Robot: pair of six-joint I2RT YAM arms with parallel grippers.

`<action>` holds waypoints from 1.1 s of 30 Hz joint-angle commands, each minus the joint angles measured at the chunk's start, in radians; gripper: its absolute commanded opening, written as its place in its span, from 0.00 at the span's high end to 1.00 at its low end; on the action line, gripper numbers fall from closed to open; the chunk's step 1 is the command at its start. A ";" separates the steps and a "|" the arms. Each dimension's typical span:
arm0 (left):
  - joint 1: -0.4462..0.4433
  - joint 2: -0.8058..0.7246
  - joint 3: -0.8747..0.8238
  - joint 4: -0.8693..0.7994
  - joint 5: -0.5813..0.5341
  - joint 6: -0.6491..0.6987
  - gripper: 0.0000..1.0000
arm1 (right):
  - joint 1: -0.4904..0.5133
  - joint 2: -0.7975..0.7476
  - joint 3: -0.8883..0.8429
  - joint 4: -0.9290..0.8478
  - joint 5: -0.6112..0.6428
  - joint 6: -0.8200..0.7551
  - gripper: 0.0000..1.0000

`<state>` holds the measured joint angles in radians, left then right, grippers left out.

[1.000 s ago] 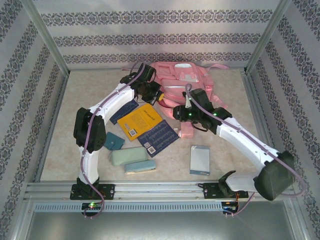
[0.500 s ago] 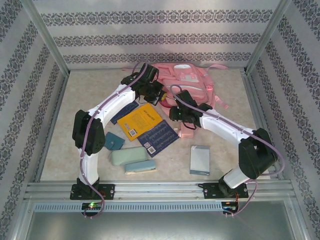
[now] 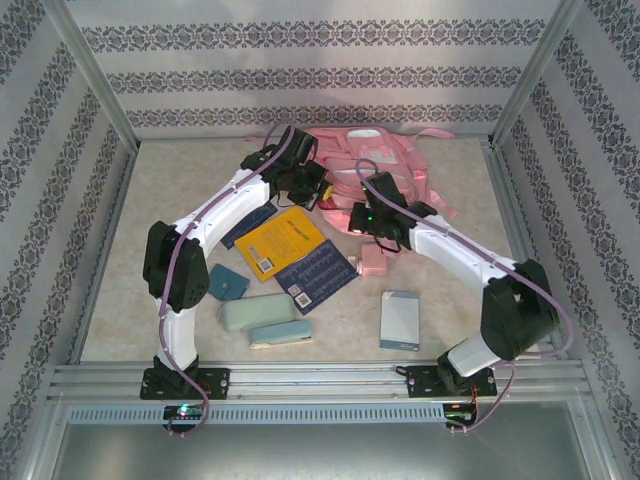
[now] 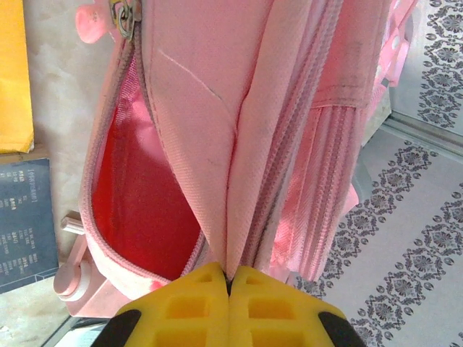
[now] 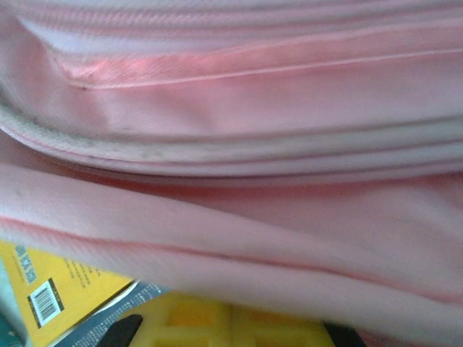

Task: Pack the student bag

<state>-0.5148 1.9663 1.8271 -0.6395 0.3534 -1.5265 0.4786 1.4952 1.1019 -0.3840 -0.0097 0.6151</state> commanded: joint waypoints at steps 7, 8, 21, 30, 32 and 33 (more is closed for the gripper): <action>0.049 -0.076 0.004 -0.012 -0.036 0.045 1.00 | -0.133 -0.130 -0.116 0.056 -0.175 -0.062 1.00; 0.049 -0.076 0.004 -0.013 -0.036 0.047 1.00 | -0.134 -0.130 -0.112 0.052 -0.188 -0.076 1.00; 0.028 -0.089 0.012 0.008 -0.001 0.004 1.00 | 0.096 0.001 0.091 -0.065 0.017 0.029 0.64; 0.000 -0.109 0.023 0.006 -0.009 -0.028 1.00 | 0.147 0.156 0.269 -0.243 0.244 0.143 0.60; -0.004 -0.112 0.022 0.012 -0.011 -0.036 1.00 | 0.152 0.183 0.300 -0.275 0.274 0.139 0.63; -0.005 -0.115 0.020 0.016 -0.013 -0.039 1.00 | 0.152 0.193 0.304 -0.283 0.284 0.144 0.64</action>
<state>-0.5079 1.9392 1.8252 -0.6506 0.3302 -1.5253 0.6197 1.6573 1.3659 -0.5819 0.1669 0.7330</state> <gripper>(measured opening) 0.052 0.365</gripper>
